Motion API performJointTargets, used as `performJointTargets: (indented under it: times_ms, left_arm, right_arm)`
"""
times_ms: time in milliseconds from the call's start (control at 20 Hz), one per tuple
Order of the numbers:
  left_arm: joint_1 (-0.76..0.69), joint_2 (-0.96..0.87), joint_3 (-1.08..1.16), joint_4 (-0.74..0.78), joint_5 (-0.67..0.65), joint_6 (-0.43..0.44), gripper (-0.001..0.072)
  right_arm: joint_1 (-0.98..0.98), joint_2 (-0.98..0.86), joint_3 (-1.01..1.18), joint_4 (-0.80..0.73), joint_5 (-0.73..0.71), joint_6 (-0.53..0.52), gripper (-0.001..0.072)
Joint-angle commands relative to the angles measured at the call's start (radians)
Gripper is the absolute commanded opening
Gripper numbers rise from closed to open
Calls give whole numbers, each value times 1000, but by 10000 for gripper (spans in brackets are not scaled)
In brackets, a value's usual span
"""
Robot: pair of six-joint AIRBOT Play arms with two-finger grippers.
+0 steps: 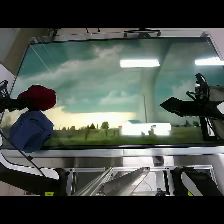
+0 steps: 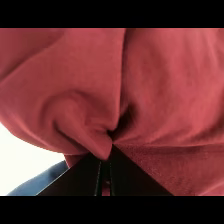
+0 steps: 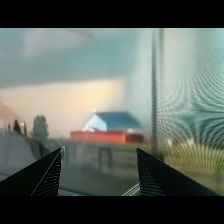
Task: Fold the shirts.
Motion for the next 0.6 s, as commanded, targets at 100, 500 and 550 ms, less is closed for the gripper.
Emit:
performJointTargets:
  times_ms: [100, 500, 550]
  left_arm:
    - [-12, -21, 213, -272, -300, -27, 0]
    - [-386, -17, 346, -901, -757, -69, -1]
    - [-451, -6, 338, -881, -740, -69, -1]
  right_arm:
    - [0, -3, 0, -1, 0, 0, 512]
    - [-9, -3, 0, -4, -62, -32, 512]
    - [-16, -3, 0, -4, -55, -42, 512]
